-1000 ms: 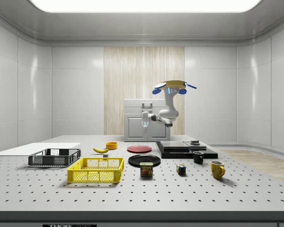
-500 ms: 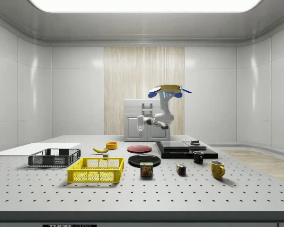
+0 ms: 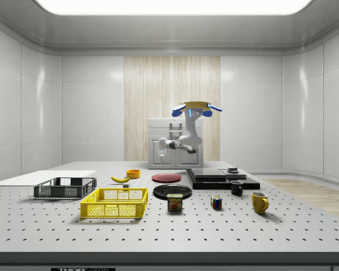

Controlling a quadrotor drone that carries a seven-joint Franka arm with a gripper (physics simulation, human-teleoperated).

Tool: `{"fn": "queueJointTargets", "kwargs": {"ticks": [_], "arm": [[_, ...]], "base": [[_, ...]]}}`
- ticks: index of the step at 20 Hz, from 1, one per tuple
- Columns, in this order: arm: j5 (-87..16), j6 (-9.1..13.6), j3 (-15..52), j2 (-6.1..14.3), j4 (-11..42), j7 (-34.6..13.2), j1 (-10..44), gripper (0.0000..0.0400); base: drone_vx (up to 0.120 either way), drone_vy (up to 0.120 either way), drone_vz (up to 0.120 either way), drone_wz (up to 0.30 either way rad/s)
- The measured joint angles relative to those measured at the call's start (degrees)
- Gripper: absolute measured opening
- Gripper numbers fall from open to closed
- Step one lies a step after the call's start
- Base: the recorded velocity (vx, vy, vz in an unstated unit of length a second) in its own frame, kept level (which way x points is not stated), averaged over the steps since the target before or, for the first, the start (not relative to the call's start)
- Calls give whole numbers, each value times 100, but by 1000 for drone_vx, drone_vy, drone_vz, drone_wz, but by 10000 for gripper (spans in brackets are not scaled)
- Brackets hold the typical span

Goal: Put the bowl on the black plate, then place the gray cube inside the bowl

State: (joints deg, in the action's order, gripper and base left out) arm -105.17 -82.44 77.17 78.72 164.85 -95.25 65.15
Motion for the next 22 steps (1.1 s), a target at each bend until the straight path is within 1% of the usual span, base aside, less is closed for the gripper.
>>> {"fn": "queueJointTargets", "kwargs": {"ticks": [22], "arm": [[144, -311, 62, 333, -17, -69, 80, 400]], "base": [[120, 0, 0, 0]]}}
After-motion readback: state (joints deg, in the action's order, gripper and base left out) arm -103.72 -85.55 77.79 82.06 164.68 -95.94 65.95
